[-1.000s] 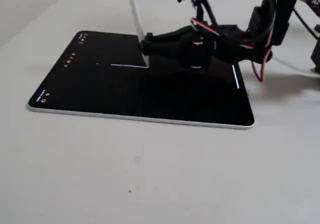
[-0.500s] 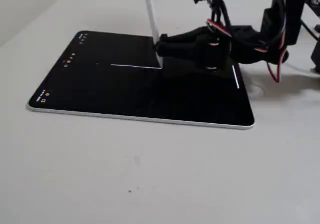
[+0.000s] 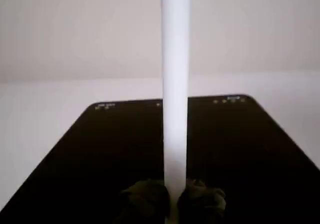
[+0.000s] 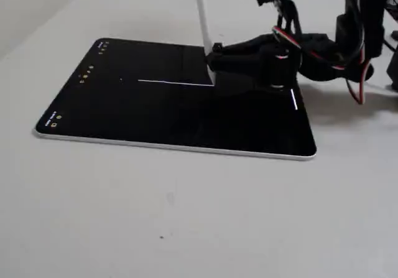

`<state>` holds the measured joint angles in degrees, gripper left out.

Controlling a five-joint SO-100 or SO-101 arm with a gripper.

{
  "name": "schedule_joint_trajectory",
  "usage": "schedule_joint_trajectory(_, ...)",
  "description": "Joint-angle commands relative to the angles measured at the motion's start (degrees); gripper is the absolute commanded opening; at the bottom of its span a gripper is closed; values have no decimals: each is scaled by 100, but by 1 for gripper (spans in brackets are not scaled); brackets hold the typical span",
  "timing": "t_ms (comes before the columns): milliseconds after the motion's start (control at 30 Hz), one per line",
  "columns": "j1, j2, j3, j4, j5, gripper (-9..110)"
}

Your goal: Draw a line in the middle of the ipad using the apple pencil

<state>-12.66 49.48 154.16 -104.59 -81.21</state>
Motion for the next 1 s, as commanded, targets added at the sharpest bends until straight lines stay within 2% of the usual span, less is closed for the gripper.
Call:
schedule_joint_trajectory(0, -18, -44, 272, -70, 132, 0)
schedule_joint_trajectory(967, -26, -193, 360, -185, 149, 0)
